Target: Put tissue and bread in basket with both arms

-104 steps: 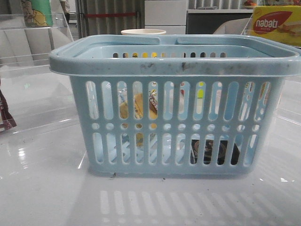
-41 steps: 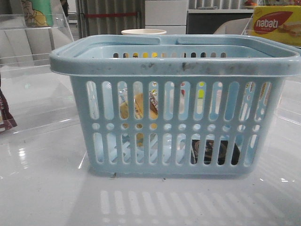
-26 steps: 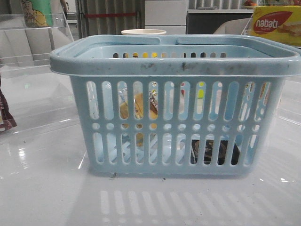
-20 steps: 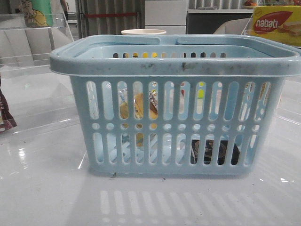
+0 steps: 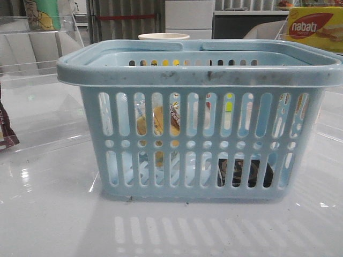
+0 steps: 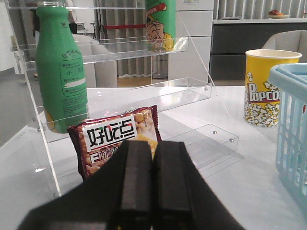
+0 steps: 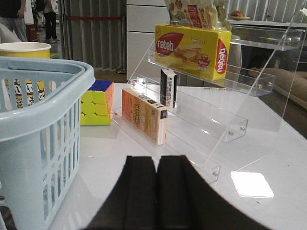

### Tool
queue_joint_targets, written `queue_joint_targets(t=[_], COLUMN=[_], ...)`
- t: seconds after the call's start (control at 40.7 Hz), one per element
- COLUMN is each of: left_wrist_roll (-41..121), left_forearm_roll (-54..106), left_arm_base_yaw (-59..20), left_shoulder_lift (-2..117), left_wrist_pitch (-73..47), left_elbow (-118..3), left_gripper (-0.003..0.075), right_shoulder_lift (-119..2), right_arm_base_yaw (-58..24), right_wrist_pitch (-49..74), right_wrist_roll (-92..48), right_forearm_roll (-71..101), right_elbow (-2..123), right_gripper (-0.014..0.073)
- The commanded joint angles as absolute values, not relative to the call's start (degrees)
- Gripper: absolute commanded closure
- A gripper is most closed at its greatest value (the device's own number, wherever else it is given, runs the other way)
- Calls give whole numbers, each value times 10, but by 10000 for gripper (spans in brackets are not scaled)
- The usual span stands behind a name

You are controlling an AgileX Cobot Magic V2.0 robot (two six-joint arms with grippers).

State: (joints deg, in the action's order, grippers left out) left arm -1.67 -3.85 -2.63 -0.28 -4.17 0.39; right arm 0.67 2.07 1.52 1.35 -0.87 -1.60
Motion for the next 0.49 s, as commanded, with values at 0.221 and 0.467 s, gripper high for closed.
queue_joint_targets(t=[0.221,0.467], left_wrist_roll=[-18,-18], left_forearm_roll=[-38,-38], left_arm_base_yaw=[-31,-31], left_shoulder_lift=[-13,-13], left_wrist_pitch=[9,9], left_elbow=[7,7], left_gripper=[627,627], right_shoulder_lift=[18,18], right_arm_base_yaw=[24,24], right_wrist_pitch=[-40,-33], right_wrist_roll=[12,-67], right_forearm_roll=[-7,36], right_elbow=[-14,-14], right_gripper=[566,566])
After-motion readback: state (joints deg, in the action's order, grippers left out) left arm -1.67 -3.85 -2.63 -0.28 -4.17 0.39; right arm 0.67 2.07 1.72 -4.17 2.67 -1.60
